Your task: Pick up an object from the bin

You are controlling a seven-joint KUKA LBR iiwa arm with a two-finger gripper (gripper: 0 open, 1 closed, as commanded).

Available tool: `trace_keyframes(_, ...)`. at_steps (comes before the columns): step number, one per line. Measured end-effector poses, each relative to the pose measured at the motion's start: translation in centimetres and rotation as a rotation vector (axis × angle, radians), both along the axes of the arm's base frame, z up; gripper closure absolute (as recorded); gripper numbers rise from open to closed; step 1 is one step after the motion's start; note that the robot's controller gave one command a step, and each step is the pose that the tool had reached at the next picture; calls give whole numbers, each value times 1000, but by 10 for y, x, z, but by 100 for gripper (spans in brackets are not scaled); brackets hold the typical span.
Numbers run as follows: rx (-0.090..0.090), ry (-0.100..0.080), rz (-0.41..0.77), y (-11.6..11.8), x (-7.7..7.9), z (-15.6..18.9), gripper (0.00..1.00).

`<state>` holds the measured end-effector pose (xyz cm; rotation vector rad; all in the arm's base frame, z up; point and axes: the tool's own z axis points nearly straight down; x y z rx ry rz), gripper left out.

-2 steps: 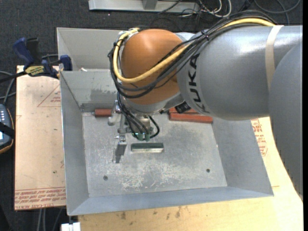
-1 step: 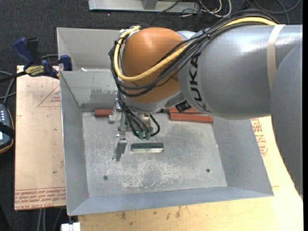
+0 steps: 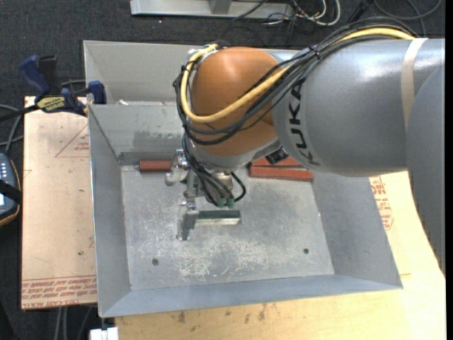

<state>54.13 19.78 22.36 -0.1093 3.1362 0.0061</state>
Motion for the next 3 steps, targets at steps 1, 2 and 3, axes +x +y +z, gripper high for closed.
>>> trace_keyframes(1,-3,2,83,-43,2,-28,0)
trace_keyframes(2,-3,2,76,-60,25,-32,0)
trace_keyframes(3,-2,2,70,-105,21,-130,100)
